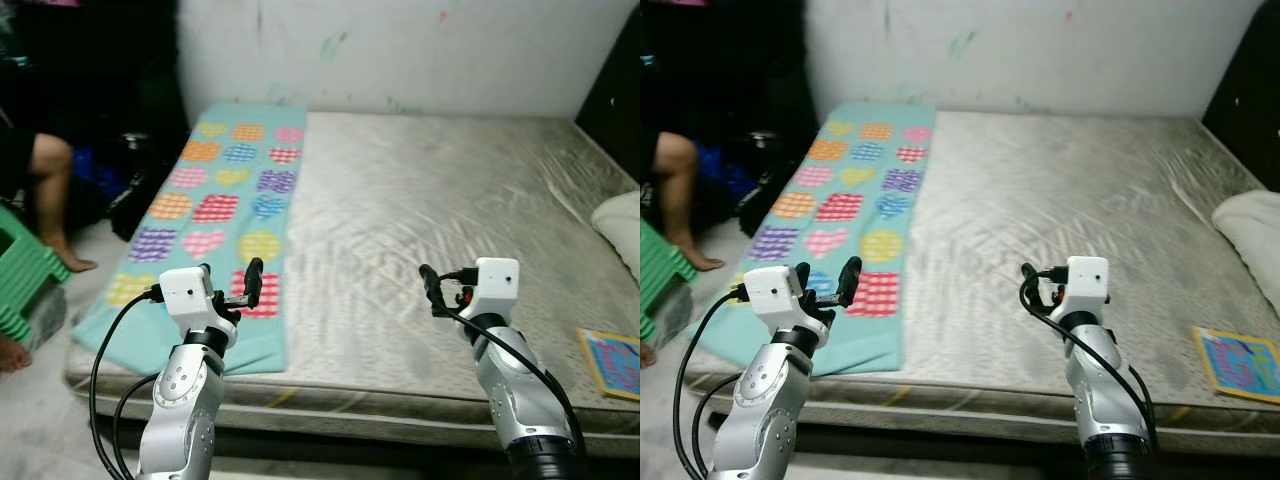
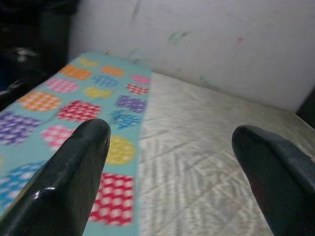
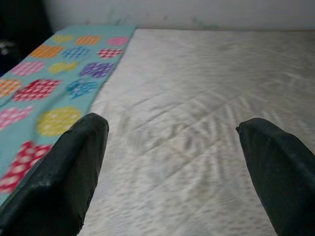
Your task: Clean up the room
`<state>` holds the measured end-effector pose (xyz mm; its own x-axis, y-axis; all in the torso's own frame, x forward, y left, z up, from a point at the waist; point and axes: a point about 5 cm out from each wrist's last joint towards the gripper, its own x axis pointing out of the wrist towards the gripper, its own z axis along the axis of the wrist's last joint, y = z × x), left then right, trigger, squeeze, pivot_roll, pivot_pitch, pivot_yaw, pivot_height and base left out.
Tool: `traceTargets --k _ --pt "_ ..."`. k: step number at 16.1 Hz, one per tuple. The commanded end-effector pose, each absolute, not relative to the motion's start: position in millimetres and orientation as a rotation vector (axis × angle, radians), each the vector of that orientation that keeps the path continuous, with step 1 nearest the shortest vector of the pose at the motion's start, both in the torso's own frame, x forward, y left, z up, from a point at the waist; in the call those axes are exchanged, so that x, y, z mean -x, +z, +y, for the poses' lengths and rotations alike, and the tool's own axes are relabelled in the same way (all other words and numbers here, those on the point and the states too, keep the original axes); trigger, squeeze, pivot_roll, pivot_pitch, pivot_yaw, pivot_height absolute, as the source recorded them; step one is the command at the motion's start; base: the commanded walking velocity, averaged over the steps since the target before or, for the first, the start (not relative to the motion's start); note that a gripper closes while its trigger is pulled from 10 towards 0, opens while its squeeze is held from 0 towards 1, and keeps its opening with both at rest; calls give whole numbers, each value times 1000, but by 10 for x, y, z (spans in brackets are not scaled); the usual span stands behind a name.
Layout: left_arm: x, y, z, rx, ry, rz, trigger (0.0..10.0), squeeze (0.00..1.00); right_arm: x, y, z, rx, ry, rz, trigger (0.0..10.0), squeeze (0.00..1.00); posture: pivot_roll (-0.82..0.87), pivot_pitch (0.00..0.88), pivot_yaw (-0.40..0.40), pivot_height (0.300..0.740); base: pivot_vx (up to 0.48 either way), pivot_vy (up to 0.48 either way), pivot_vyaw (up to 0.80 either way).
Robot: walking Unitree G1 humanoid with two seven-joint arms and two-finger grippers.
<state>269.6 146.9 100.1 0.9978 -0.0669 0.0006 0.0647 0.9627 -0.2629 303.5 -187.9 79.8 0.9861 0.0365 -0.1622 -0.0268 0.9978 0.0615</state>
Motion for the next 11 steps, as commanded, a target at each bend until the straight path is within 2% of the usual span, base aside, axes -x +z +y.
traceTargets --k 1,2,7,11 --pt "-2700 1016 1537 260 -46 3 10000 0 -3074 857 -1789 -62 64 146 10000 0 -88 0 -12 740 0 480 0" --pt "-2700 1032 1545 238 -38 -13 10000 0 -3070 846 -1789 -59 66 151 10000 0 -88 0 -12 740 0 446 0" --pt "-2676 1051 1514 255 -81 -28 10000 0 -3059 833 -1782 -56 72 157 10000 0 -90 0 -11 740 0 0 0" --pt "-2669 1058 1495 255 -96 -33 10000 0 -3052 826 -1783 -55 73 159 10000 0 -91 0 -11 740 319 0 0"
